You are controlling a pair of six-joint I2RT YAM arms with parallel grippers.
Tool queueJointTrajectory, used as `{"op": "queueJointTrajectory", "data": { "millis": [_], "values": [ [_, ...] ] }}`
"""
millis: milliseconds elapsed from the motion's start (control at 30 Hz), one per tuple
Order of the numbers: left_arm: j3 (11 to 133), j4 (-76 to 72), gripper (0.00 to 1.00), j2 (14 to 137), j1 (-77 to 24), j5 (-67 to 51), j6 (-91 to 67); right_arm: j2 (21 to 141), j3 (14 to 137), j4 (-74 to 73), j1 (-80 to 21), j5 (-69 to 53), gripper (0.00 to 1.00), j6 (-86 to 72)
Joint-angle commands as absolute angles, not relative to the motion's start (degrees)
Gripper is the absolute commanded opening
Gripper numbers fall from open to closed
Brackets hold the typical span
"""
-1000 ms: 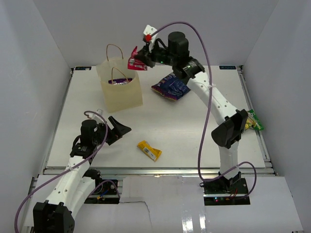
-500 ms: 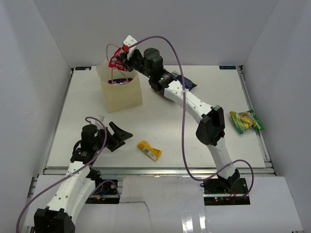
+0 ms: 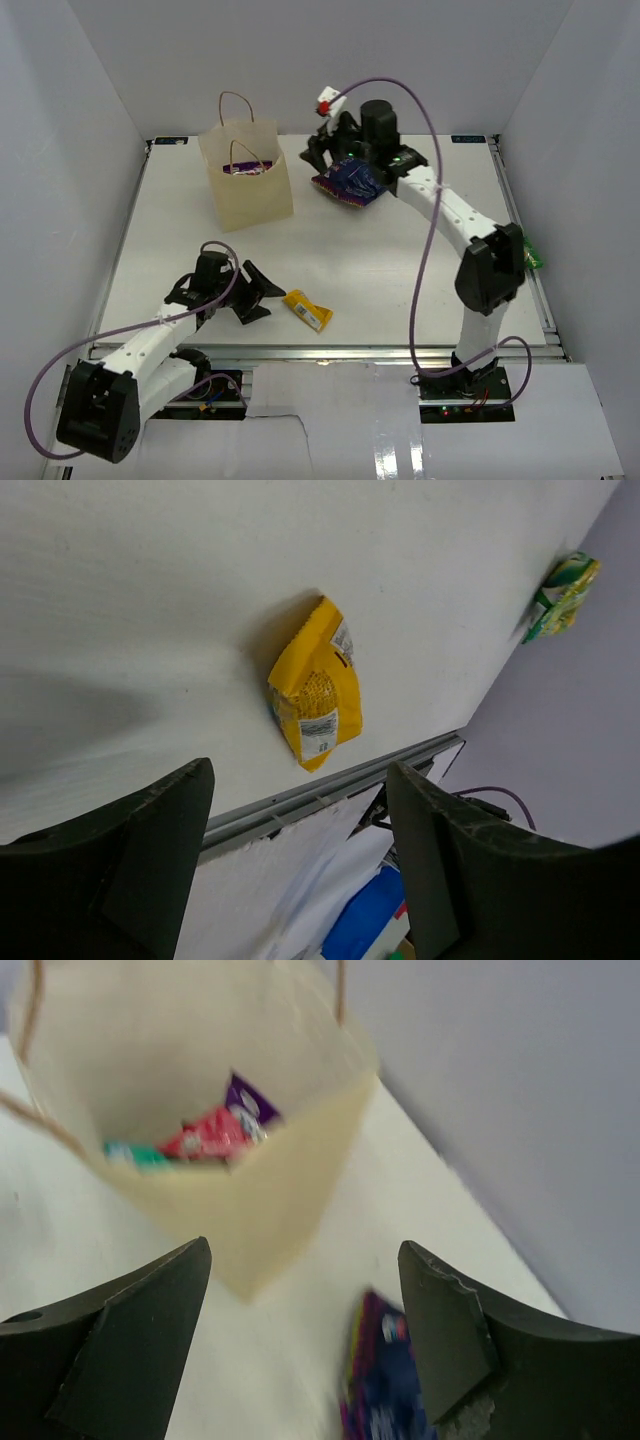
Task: Place the snacks into the paper bag
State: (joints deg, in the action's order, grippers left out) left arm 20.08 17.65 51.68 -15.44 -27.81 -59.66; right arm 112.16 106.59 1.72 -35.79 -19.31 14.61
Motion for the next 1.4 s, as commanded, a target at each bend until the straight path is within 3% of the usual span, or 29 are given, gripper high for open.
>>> {"op": "queueJointTrajectory", "data": {
  "millis": [0,167,300,500,600,633,733,833,1133,1367],
  "values": [
    [25.4,21.5,0.79,57.2,-20.3,-21.6,-66.0,99.6,96.6,-5.9,-30.2,-29.4,0.82,17.9],
    [35.0,28.0,0.78,69.9,-27.8,-15.4,-69.9,87.6,72.0,-6.2,-23.1,-31.8,0.83,19.1],
    [39.7,29.9,0.78,75.7,-30.6,-12.7,-73.6,79.1,60.9,-6.5,-17.3,-33.3,0.84,18.6],
    [44.6,30.3,0.69,87.4,-33.0,-11.9,-75.0,72.8,54.1,-6.5,-12.3,-34.8,0.84,17.5],
    [47.9,30.3,0.53,90.6,-34.3,-11.4,-74.0,70.9,53.2,-6.8,-11.2,-34.9,0.84,17.3],
    [48.3,30.3,0.41,90.7,-34.5,-11.2,-73.4,70.6,53.0,-6.9,-10.9,-35.0,0.84,17.2],
    [49.5,31.5,0.21,89.1,-34.5,-8.9,-71.2,69.5,52.6,-7.2,-9.8,-35.3,0.84,17.0],
    [51.8,34.4,0.14,84.8,-34.5,-4.1,-65.7,69.0,52.4,-7.7,-8.8,-35.9,0.84,16.9],
    [69.3,34.4,0.13,69.7,-34.5,7.6,-30.0,69.5,51.4,-8.3,-6.2,-36.9,0.84,16.6],
    [98.2,30.4,0.14,79.0,-30.3,6.2,-4.0,70.4,51.9,-8.6,-5.8,-36.7,0.84,16.8]
  ]
}}
